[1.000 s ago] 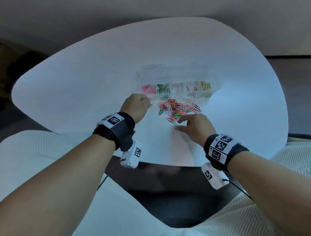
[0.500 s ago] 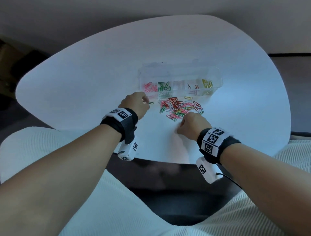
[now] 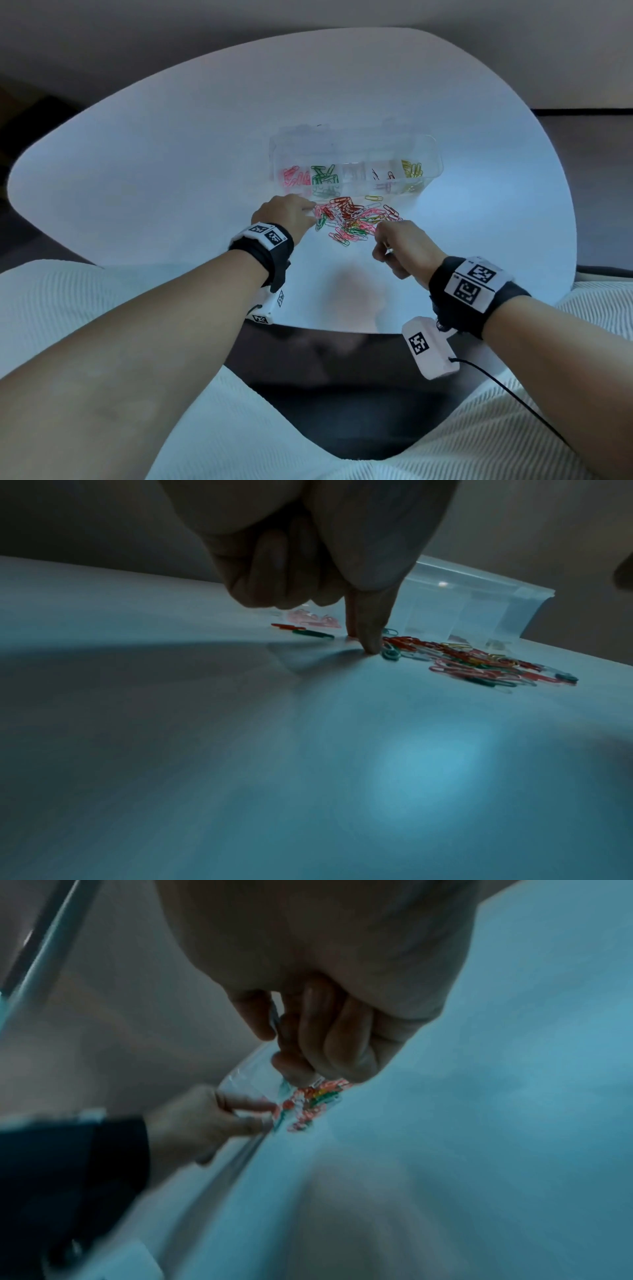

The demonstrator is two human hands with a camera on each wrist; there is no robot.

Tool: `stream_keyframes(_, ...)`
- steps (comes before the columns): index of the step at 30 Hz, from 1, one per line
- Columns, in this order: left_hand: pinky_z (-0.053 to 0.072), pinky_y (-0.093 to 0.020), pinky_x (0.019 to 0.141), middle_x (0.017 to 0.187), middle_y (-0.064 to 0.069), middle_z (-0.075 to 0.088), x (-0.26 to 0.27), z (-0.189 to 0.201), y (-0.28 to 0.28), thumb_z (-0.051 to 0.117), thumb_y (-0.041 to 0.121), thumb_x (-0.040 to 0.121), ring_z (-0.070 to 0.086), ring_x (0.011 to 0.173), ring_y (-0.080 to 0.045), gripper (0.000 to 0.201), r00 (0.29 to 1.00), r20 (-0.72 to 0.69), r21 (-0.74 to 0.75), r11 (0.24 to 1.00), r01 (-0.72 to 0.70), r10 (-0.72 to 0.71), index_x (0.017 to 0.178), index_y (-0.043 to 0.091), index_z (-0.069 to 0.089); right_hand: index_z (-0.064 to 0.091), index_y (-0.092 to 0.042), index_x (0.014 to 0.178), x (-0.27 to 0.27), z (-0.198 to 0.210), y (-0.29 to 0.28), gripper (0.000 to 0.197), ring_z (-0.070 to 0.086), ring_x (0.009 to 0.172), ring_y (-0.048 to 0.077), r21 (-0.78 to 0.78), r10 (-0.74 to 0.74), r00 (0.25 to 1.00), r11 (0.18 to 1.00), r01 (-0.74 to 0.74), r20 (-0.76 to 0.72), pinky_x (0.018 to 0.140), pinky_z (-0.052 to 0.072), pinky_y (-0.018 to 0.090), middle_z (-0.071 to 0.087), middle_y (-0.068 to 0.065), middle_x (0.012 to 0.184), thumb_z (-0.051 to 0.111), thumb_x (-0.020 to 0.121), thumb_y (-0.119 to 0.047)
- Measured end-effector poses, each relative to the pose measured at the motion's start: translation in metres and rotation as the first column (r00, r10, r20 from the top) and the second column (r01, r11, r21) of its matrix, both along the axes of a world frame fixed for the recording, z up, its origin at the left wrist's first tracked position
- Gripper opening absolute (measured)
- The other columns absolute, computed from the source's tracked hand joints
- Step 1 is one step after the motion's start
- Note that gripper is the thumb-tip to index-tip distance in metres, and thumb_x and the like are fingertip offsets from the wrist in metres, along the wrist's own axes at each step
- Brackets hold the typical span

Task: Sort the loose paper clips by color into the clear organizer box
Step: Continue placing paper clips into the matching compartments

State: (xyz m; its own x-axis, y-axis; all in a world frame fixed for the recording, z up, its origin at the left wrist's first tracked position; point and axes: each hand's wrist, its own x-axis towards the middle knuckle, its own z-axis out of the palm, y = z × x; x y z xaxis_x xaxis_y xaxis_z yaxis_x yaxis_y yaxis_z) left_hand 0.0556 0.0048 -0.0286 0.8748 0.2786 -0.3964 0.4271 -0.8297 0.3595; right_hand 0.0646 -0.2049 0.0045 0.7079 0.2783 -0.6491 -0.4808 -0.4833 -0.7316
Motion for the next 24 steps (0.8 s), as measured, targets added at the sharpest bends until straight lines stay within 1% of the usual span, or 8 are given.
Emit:
stream_keyframes(3,0.047,-0.028,0.084,0.124,0.005,0.064,-0.002,-0.001,0.004,0.060,0.040,0.085,0.061,0.106,-0.025,0.027,0.999,0.012,-0.002,0.999,-0.046,0.046,0.111,0.037,0.068,0.033,-0.016,0.071,0.001,0.003,0.000,0.012,0.014,0.050,0.017,0.171,-0.188,0.974,0.963,0.208,-0.125,0.046,0.015,0.023,0.043,0.012,0.061,0.039,0.081,-0.011)
stream_keyframes(6,0.047,-0.027,0.073,0.109,0.003,0.069,-0.003,-0.002,0.006,0.061,0.040,0.086,0.062,0.089,-0.024,0.015,0.999,0.002,0.040,0.999,-0.032,0.032,0.097,0.034,0.069,0.033,-0.017,0.071,0.002,0.003,-0.002,0.014,0.015,0.042,0.014,0.288,-0.219,0.943,0.913,0.289,-0.249,0.042,0.016,0.019,0.040,0.008,0.057,0.037,0.082,-0.011)
stream_keyframes(8,0.045,-0.027,0.069,0.100,0.002,0.070,-0.004,-0.002,0.004,0.058,0.041,0.088,0.058,0.079,-0.023,0.015,1.000,-0.021,0.080,0.997,0.000,0.002,0.095,0.031,0.068,0.031,-0.018,0.067,0.001,0.002,-0.003,0.016,0.016,0.040,0.013,0.344,-0.205,0.929,0.886,0.310,-0.308,0.043,0.013,0.020,0.038,0.006,0.056,0.034,0.082,-0.012)
stream_keyframes(12,0.044,-0.028,0.070,0.097,-0.001,0.067,-0.005,-0.002,0.001,0.052,0.037,0.089,0.058,0.082,-0.025,0.018,0.994,-0.074,0.163,0.982,0.095,-0.084,0.097,0.027,0.064,0.031,-0.018,0.067,0.002,0.004,-0.004,0.018,0.017,0.039,0.012,0.404,-0.199,0.915,0.849,0.340,-0.351,0.042,0.014,0.019,0.039,0.004,0.052,0.032,0.083,-0.012)
stream_keyframes(15,0.048,-0.030,0.071,0.092,-0.002,0.069,-0.006,0.000,0.001,0.055,0.032,0.083,0.062,0.082,-0.027,0.018,0.987,-0.119,0.172,0.977,0.123,-0.104,0.091,0.020,0.066,0.032,-0.018,0.066,0.001,0.005,-0.004,0.019,0.017,0.038,0.012,0.420,-0.202,0.908,0.835,0.356,-0.367,0.040,0.016,0.018,0.040,0.004,0.051,0.032,0.084,-0.012)
stream_keyframes(18,0.052,-0.033,0.074,0.092,-0.004,0.070,-0.007,0.001,0.003,0.061,0.032,0.077,0.061,0.077,-0.027,0.015,0.990,-0.135,0.085,0.996,0.036,-0.025,0.082,0.018,0.066,0.032,-0.019,0.066,0.000,0.004,-0.002,0.019,0.018,0.038,0.012,0.440,-0.206,0.893,0.812,0.384,-0.399,0.039,0.017,0.018,0.040,0.004,0.051,0.032,0.084,-0.012)
stream_keyframes(20,0.053,-0.033,0.073,0.094,-0.006,0.072,-0.010,0.000,0.004,0.064,0.031,0.074,0.060,0.074,-0.026,0.008,0.990,-0.135,-0.011,0.999,-0.040,0.038,0.076,0.024,0.063,0.033,-0.020,0.065,-0.001,0.004,-0.001,0.019,0.018,0.039,0.013,0.457,-0.217,0.878,0.786,0.416,-0.426,0.040,0.016,0.019,0.039,0.004,0.052,0.032,0.083,-0.013)
stream_keyframes(24,0.051,-0.031,0.069,0.087,-0.003,0.070,-0.015,-0.003,0.002,0.060,0.033,0.075,0.065,0.081,-0.027,0.011,0.990,-0.143,-0.027,1.000,-0.010,0.006,0.070,0.024,0.058,0.031,-0.019,0.057,-0.001,0.003,0.001,0.029,0.016,0.041,0.014,0.455,-0.231,0.864,0.773,0.442,-0.447,0.040,0.018,0.022,0.037,0.004,0.053,0.035,0.085,-0.018)
